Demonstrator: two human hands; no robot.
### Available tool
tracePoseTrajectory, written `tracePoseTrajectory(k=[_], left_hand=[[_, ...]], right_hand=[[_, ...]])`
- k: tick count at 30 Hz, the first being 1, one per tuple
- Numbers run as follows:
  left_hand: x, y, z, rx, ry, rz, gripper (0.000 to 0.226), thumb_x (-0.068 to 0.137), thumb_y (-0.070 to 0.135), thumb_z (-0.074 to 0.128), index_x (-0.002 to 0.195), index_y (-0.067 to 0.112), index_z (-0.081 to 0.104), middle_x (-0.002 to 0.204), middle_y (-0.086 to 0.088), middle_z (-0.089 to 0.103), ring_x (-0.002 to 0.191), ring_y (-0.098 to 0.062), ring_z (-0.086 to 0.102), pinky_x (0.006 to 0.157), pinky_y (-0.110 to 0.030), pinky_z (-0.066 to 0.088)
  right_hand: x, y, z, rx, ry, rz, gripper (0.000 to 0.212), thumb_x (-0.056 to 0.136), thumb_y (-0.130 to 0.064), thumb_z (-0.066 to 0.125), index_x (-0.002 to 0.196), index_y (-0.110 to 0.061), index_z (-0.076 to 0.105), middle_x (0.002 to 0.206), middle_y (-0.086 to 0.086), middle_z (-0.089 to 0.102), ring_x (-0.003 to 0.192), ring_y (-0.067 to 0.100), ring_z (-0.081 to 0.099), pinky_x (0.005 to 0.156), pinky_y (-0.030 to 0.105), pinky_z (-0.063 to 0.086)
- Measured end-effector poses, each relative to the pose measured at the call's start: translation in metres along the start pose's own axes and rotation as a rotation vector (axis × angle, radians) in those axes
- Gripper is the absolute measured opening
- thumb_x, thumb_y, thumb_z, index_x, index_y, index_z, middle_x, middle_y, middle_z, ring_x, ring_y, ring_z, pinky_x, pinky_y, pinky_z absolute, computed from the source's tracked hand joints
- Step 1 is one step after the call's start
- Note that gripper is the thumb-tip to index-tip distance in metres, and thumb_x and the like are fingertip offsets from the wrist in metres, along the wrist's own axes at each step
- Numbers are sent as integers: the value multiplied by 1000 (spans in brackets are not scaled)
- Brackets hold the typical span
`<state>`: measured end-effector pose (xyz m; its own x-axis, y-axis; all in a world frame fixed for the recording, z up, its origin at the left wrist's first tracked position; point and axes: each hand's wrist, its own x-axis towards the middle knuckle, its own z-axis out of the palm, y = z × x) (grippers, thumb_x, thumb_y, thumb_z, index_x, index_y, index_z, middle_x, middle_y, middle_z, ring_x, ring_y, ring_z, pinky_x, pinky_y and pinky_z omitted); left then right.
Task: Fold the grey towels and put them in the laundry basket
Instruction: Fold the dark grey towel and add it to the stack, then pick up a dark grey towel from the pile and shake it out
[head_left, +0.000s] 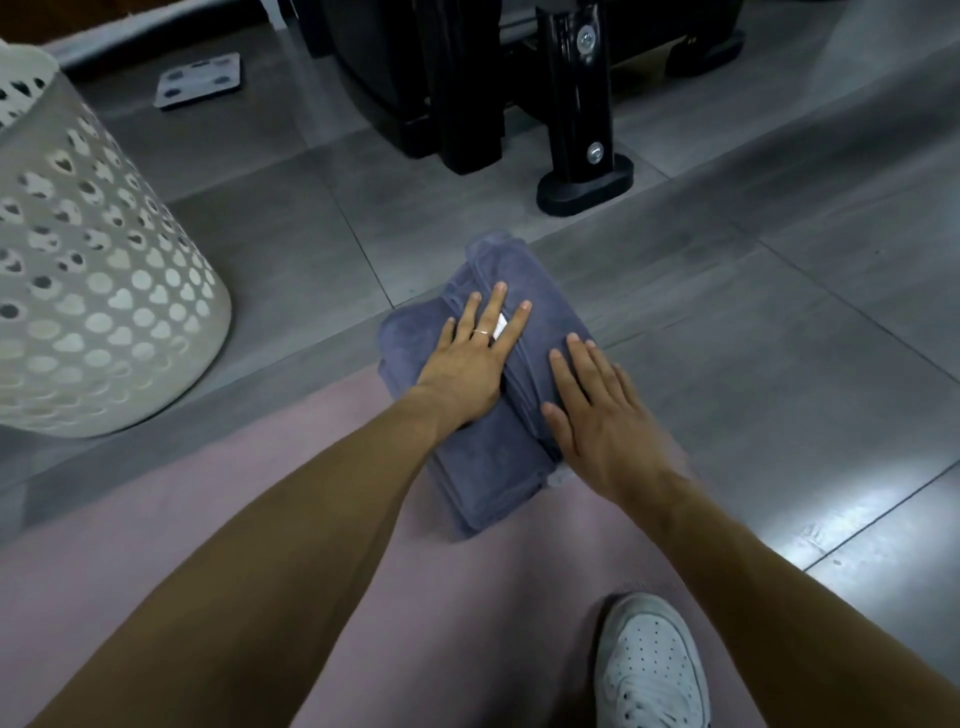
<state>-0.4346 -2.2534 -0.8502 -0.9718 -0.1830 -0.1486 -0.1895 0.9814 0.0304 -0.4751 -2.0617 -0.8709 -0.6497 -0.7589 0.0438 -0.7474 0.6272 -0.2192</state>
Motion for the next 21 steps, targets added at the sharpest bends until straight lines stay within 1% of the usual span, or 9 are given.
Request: tracePoseTrajectory(k=[2,5,7,9,11,13,15,18,21], left_hand=[[1,-3,-1,-25,-14,8,90,91,3,43,150,29,-20,157,-3,-30,147,-33,-17,120,-51,5],[-4,-5,-7,-63,-43,-12,93,89,1,44,150,32,-18,157,0,-30,147,-29,-18,121,-49,5],[-7,-3,-17,-134,-62,-37,93,87,0,46,152,34,-10,158,4,-26,148,-25,-15,120,-44,14],[-14,0,-33,-244,-31,-69,85,87,1,49,154,32,7,162,3,-12,149,-22,-4,117,-38,24],[-27,1,-51,-358,73,-91,71,84,1,49,150,24,33,161,-5,18,147,-23,20,114,-36,31],[-50,3,-74,-418,189,-107,58,78,7,44,133,21,57,140,-6,54,129,-26,49,105,-37,42],[-84,7,-105,-442,216,-126,43,78,13,45,114,20,69,113,-3,70,107,-25,64,93,-33,50],[-149,7,-154,-435,184,-164,25,84,7,59,103,15,72,99,-1,72,87,-14,64,78,-18,46],[-227,10,-202,-431,154,-196,22,82,8,63,99,18,72,87,2,71,74,-10,61,78,-26,52]], right_hand=[[1,1,-1,23,-22,-16,65,99,-46,15,151,-9,25,159,13,20,147,28,20,118,46,24],[2,0,-9,116,-39,-28,69,96,-51,19,150,-10,30,158,11,25,146,26,22,117,45,25],[7,-1,-23,211,-55,1,67,94,-51,32,147,-10,36,156,11,30,144,27,27,117,40,25],[11,-7,-49,309,-38,32,54,92,-36,55,136,-6,50,144,13,45,131,30,43,109,37,36],[11,-14,-76,387,38,66,39,88,-21,63,122,-3,59,126,15,55,112,32,55,94,36,45],[6,-27,-104,417,91,68,31,85,-12,64,114,-2,64,117,17,61,105,34,59,90,35,46],[-4,-45,-134,432,90,27,25,82,-6,62,106,-3,68,107,15,66,100,33,61,90,36,49],[-28,-83,-184,463,38,-33,23,81,-3,54,97,-9,70,85,2,66,90,27,64,83,34,52],[-60,-127,-230,361,-65,-154,24,83,-4,51,98,-13,68,91,4,69,91,24,63,81,35,53]])
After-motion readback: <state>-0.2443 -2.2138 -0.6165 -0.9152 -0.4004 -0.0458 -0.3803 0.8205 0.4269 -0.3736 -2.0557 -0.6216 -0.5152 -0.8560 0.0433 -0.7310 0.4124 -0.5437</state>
